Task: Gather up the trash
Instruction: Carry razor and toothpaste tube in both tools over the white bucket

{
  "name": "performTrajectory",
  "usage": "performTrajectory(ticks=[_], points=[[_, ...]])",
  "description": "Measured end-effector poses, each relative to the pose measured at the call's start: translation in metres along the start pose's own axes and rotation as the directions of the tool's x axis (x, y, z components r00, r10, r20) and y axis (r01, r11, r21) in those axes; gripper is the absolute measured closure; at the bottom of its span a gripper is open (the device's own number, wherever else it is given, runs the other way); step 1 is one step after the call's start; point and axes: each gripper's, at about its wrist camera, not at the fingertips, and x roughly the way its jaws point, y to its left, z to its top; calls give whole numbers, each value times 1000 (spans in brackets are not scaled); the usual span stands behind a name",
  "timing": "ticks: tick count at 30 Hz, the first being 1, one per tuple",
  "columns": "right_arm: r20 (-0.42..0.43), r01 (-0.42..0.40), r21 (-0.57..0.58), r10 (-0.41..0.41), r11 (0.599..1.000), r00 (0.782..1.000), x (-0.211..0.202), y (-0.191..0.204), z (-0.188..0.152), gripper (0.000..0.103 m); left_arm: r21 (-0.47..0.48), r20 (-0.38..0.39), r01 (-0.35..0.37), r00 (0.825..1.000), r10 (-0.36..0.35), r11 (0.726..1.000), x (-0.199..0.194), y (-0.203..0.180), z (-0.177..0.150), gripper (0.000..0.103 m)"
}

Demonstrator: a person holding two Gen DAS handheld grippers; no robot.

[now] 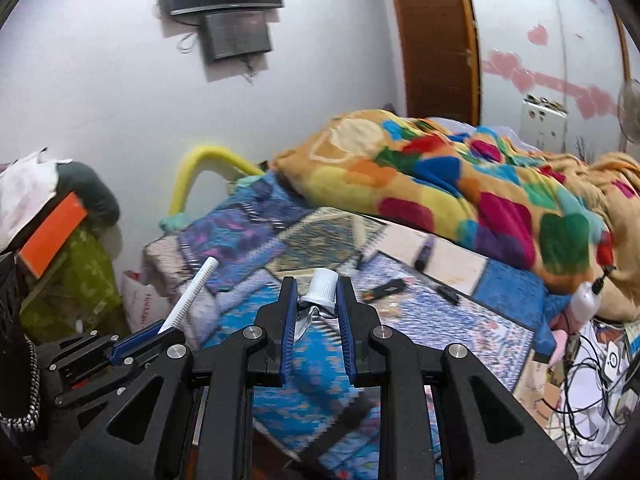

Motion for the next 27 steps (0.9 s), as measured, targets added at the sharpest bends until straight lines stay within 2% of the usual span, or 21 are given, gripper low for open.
performTrajectory(ticks=[7,14,20,27], points=[[-15,-73,-66,72,995,997,3,63,-7,85,-54,23,-90,996,91,994,-48,59,-24,95],[-78,-152,-141,142,978,987,26,127,-21,85,-124,-5,-166,986,167,978,-67,113,-54,95],[-163,-228,-178,200,957,966,58,174,-42,85,-176,-75,-233,972,223,956,-63,158,-85,95],[-295,-293,-192,229,937,928,111,216,-70,85,-233,-202,-297,946,253,926,-34,206,-128,95]])
